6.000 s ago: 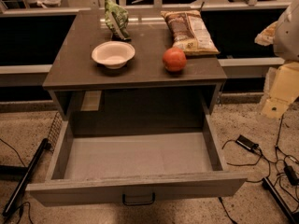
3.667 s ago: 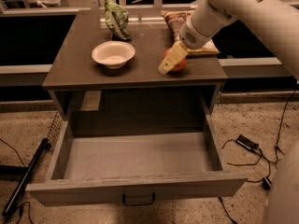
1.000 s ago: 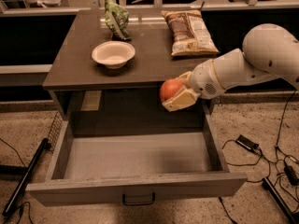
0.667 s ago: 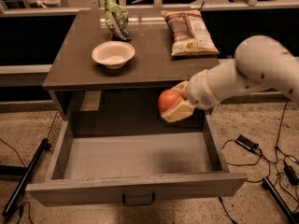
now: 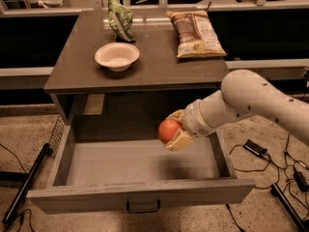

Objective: Place apple into top drawer

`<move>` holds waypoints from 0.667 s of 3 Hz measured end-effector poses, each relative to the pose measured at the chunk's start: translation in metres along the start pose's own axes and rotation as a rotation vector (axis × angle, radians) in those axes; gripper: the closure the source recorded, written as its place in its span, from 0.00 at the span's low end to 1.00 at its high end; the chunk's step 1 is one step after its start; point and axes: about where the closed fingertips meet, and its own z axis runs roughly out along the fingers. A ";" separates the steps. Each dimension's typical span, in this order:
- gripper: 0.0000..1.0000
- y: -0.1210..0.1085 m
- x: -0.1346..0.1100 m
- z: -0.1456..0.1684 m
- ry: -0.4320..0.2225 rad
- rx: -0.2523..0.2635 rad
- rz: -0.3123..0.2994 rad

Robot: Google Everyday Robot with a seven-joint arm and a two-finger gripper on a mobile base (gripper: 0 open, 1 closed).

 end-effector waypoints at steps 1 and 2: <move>1.00 0.003 0.006 0.013 -0.007 -0.016 -0.023; 1.00 0.010 0.016 0.032 0.033 0.016 -0.149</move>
Offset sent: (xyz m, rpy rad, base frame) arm -0.0023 0.0137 -0.0673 -0.1416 -0.2845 0.1795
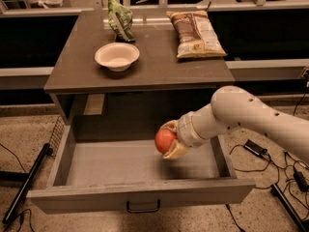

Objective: Place apple into top drawer

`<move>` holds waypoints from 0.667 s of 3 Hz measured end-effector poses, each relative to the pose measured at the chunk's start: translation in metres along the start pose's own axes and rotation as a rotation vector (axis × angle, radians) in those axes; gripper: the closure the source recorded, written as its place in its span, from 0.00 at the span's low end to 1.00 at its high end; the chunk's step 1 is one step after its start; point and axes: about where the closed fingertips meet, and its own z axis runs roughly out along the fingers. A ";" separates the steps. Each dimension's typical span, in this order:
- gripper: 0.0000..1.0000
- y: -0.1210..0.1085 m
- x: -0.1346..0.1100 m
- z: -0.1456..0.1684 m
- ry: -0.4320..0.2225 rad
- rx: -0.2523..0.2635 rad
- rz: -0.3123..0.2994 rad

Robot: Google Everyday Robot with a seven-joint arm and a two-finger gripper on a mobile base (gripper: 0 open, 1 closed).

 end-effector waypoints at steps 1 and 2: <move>1.00 0.005 0.011 0.015 0.045 0.031 -0.099; 1.00 0.008 0.017 0.025 0.084 0.024 -0.164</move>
Offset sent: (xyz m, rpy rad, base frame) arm 0.0007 0.0019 -0.0444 -0.1653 -0.1668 0.1460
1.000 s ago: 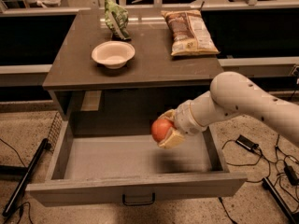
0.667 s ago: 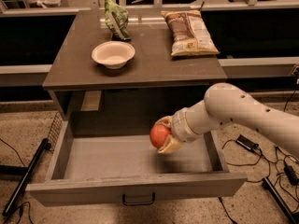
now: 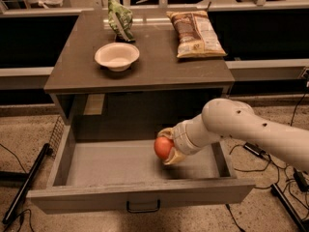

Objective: Place apple into top drawer

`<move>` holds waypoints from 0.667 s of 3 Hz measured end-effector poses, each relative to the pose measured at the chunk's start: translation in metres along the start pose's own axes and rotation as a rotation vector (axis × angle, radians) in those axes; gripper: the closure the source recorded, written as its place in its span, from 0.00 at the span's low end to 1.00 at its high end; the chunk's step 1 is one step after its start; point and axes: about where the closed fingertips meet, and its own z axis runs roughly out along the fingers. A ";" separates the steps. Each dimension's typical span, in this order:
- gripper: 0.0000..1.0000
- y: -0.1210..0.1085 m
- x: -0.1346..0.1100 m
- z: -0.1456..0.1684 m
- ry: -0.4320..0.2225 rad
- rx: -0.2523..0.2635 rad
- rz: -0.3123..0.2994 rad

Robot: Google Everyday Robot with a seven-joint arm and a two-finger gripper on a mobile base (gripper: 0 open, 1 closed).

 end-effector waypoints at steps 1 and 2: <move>1.00 0.000 0.005 0.013 0.022 -0.073 -0.018; 0.84 0.007 0.009 0.022 0.034 -0.184 -0.018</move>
Offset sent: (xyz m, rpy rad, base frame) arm -0.0050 -0.0025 -0.0355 -0.1604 0.2586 0.1478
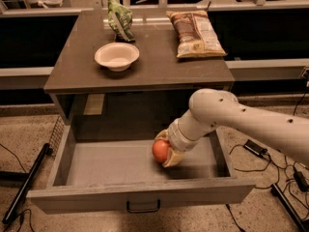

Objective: Place apple into top drawer

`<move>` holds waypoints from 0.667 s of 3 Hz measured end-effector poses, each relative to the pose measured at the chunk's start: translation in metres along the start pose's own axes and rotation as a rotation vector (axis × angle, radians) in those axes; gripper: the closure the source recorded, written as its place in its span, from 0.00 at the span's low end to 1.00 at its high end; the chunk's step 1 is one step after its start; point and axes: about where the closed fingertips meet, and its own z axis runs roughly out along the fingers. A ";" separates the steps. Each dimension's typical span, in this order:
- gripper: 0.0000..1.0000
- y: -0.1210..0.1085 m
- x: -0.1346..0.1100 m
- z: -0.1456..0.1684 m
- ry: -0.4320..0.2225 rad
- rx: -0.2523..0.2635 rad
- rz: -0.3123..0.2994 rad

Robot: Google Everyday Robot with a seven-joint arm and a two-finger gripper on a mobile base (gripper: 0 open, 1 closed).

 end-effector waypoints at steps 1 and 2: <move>0.61 0.006 0.005 0.005 -0.004 -0.069 -0.002; 0.38 0.009 0.005 0.007 -0.005 -0.082 -0.002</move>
Offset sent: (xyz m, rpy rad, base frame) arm -0.0044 -0.0038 -0.0082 -0.0200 0.0606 0.0335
